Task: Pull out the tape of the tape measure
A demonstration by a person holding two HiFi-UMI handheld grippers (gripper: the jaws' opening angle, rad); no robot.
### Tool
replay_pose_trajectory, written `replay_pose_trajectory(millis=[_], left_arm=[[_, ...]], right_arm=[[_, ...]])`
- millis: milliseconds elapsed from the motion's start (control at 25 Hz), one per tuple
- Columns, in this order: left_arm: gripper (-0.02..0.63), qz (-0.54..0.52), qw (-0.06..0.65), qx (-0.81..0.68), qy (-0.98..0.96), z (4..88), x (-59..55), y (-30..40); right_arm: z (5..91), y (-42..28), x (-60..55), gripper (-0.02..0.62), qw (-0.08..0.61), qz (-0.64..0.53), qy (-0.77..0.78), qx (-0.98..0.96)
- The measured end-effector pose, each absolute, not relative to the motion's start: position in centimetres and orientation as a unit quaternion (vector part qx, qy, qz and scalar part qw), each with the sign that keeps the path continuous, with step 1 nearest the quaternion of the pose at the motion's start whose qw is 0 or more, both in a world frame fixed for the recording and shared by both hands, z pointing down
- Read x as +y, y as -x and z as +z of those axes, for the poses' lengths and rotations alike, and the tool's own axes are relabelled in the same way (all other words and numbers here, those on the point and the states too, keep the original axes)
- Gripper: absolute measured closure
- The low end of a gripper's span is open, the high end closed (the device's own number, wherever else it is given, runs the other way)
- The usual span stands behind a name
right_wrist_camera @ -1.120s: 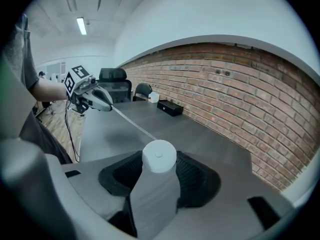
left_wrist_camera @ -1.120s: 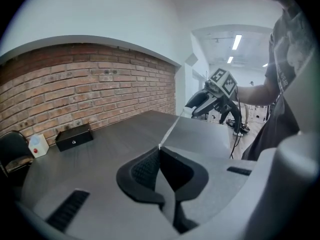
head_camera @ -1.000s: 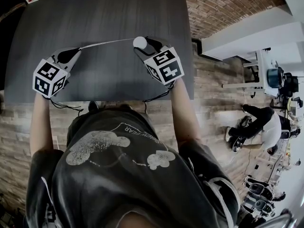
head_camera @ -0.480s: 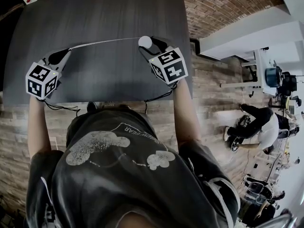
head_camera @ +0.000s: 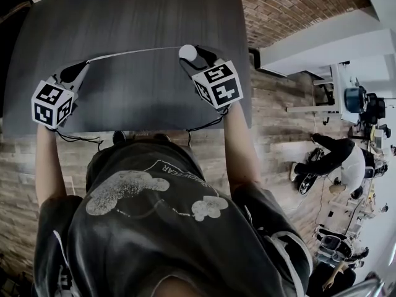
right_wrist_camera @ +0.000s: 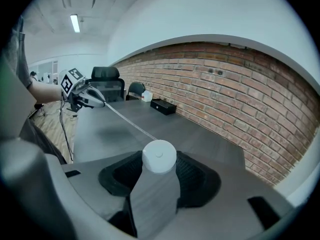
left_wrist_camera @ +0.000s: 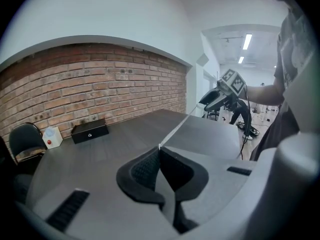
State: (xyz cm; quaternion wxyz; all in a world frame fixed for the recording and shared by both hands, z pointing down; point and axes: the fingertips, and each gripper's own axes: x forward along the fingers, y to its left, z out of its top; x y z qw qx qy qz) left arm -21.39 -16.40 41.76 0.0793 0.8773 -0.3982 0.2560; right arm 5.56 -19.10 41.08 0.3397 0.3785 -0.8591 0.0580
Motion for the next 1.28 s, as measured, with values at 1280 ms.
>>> replay_pose_trajectory(millis=[1280], left_arm=[[0.595, 0.286, 0.122, -0.397, -0.864, 49.6, -26.0, 29.5]], right_arm=[[49.0, 2.5, -25.8, 0.364, 0.373, 0.119, -0.374, -0.841]])
